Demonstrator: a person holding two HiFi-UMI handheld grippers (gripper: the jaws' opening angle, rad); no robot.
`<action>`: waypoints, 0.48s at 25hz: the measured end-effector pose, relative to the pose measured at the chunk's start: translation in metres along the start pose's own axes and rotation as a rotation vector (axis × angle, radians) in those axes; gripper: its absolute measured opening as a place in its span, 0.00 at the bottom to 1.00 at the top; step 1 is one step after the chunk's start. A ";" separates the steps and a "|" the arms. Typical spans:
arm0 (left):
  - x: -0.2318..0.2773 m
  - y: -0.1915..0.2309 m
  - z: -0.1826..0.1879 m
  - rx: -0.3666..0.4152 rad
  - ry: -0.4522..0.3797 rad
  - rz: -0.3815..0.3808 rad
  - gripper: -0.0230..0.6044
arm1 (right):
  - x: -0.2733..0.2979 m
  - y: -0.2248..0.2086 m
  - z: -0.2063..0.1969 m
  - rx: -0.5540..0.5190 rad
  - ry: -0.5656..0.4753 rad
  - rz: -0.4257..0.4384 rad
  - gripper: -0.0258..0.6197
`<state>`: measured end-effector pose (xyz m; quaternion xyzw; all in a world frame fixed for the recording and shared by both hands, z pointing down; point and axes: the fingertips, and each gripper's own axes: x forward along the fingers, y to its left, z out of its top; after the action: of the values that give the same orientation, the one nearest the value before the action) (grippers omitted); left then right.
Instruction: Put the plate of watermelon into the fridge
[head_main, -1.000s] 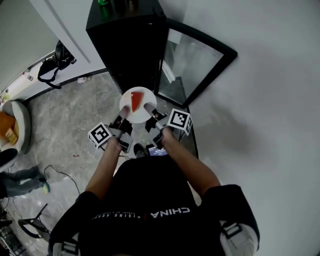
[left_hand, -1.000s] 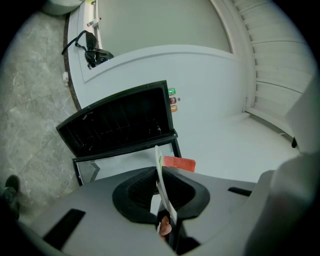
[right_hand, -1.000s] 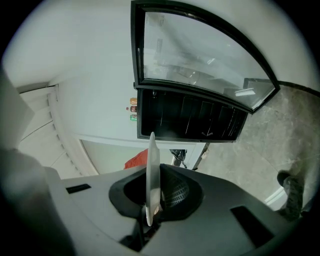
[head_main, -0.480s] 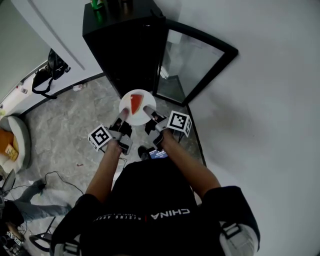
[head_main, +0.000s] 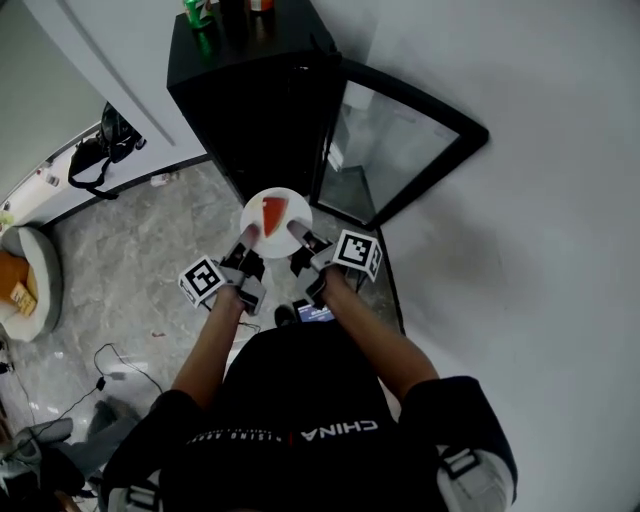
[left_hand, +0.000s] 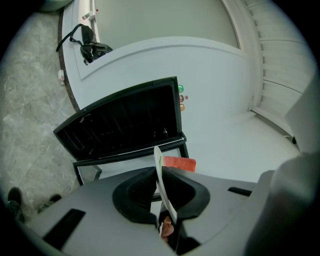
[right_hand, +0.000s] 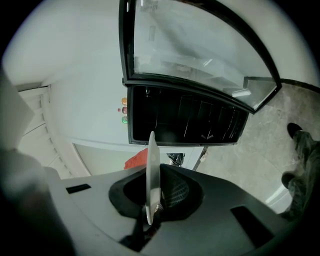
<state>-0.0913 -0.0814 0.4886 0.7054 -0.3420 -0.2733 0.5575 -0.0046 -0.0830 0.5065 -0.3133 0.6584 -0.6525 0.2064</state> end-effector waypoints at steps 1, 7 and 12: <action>0.007 -0.001 0.004 0.007 -0.006 0.001 0.10 | 0.004 0.002 0.007 0.004 0.006 0.003 0.08; 0.062 -0.008 0.019 0.020 -0.044 0.005 0.10 | 0.023 0.012 0.062 0.005 0.042 0.025 0.08; 0.105 -0.010 0.026 0.021 -0.076 0.015 0.10 | 0.034 0.013 0.107 0.008 0.063 0.037 0.08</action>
<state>-0.0444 -0.1778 0.4724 0.6977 -0.3709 -0.2920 0.5388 0.0420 -0.1849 0.4917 -0.2796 0.6675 -0.6609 0.1986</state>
